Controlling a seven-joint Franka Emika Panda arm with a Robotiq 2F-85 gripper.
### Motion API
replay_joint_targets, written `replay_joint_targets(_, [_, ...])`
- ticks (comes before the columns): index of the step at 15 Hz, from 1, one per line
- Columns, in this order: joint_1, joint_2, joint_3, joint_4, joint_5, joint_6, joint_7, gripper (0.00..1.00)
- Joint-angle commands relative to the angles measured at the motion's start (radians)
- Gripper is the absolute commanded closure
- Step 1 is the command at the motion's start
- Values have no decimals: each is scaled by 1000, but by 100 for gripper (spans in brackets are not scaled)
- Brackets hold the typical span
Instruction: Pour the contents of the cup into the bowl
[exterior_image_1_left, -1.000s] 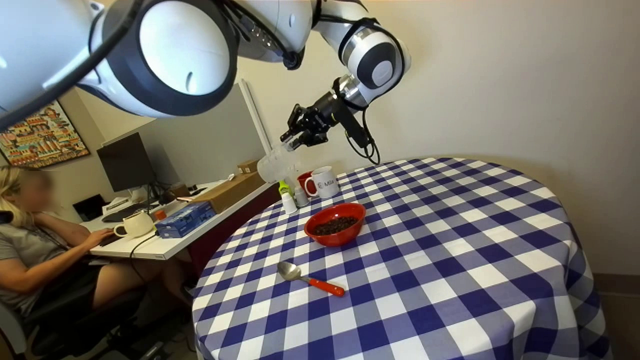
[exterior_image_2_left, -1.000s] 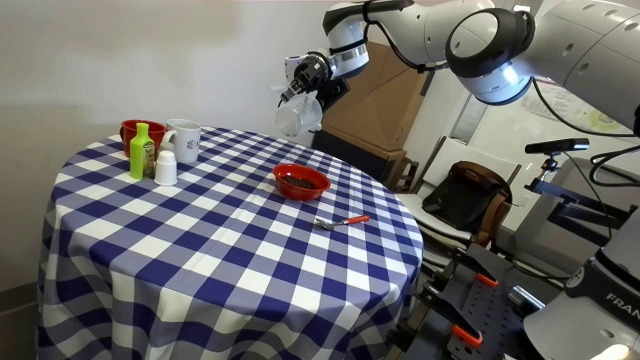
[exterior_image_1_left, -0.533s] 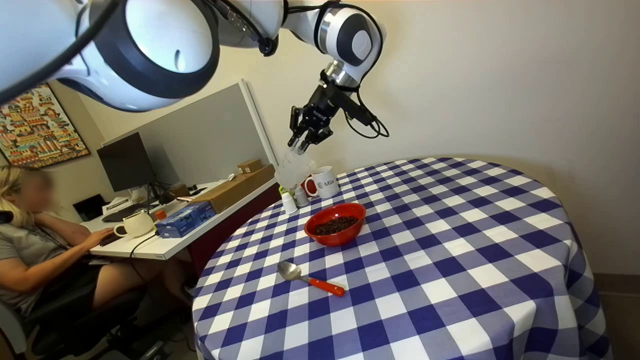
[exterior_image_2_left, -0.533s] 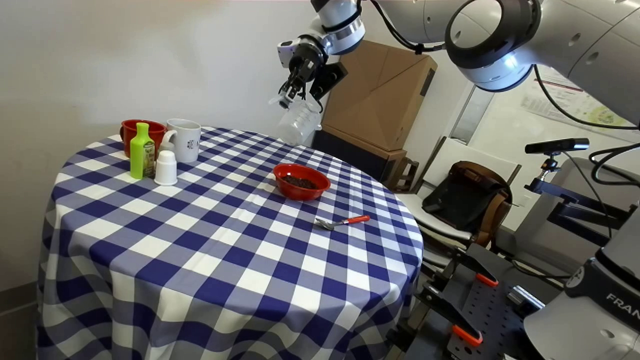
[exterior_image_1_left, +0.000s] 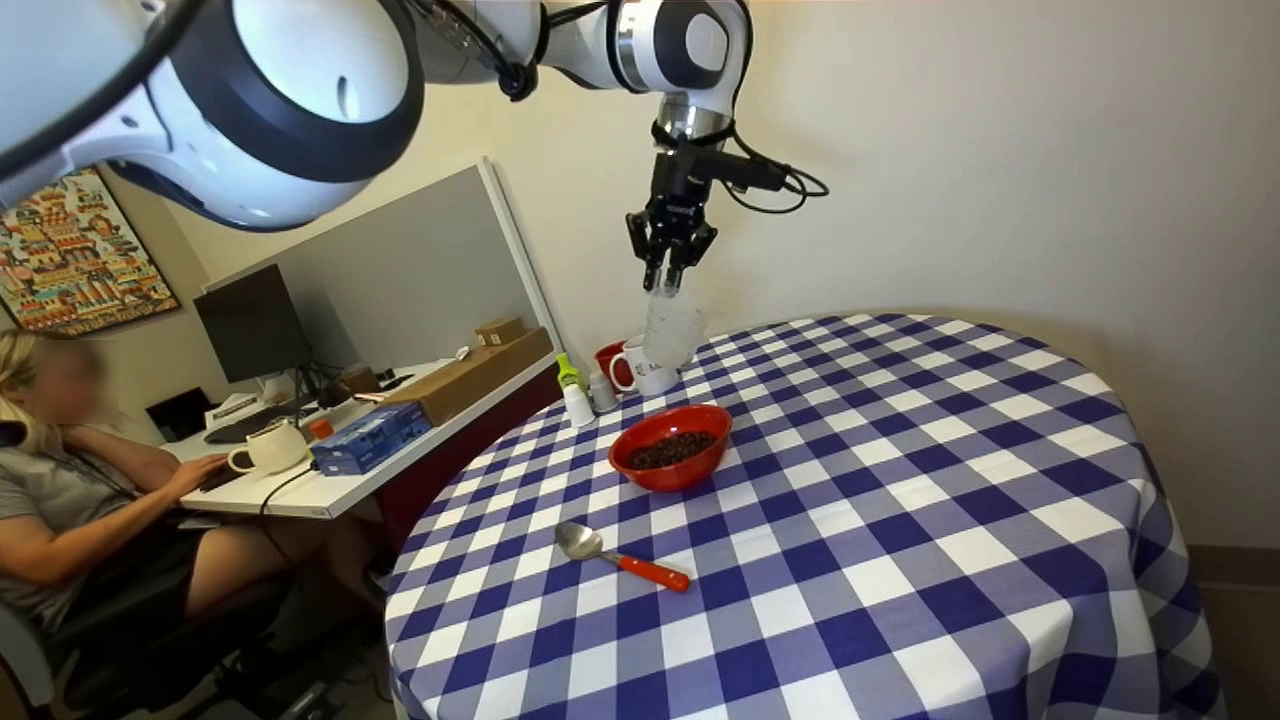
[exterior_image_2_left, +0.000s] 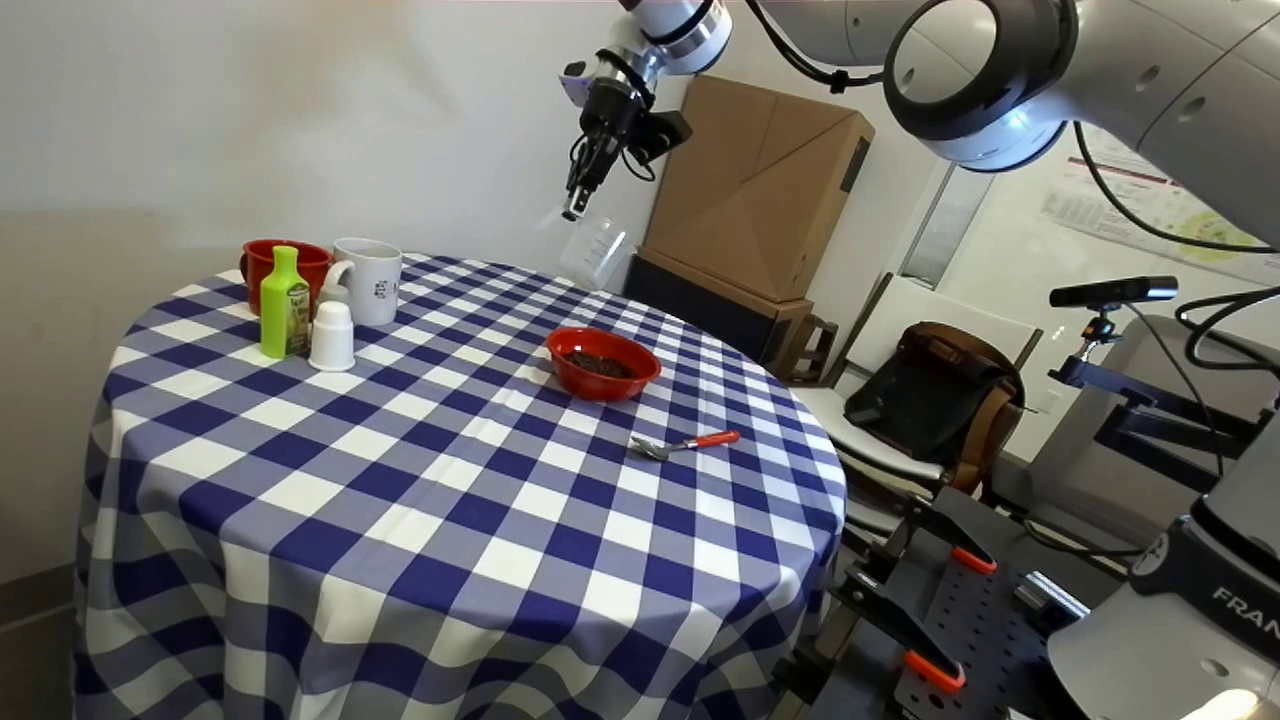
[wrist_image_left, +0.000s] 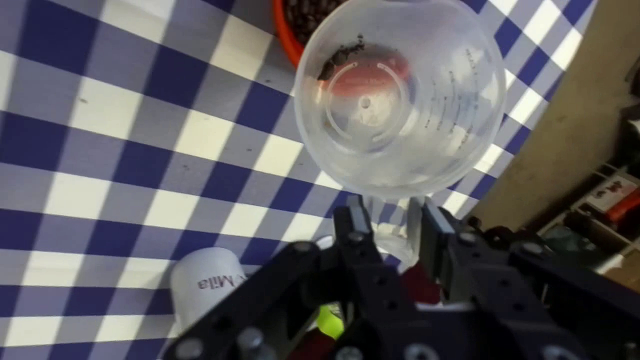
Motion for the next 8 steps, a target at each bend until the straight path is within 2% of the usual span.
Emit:
replay_joint_targets(1, [14,26,-68,39,-90,118,-39,93])
replay_joint_targets(6, [23,69,-163,24,-221,305,-16,93])
replay_joint_targets(8, [21,93,-178,14,-240,367,-5,93])
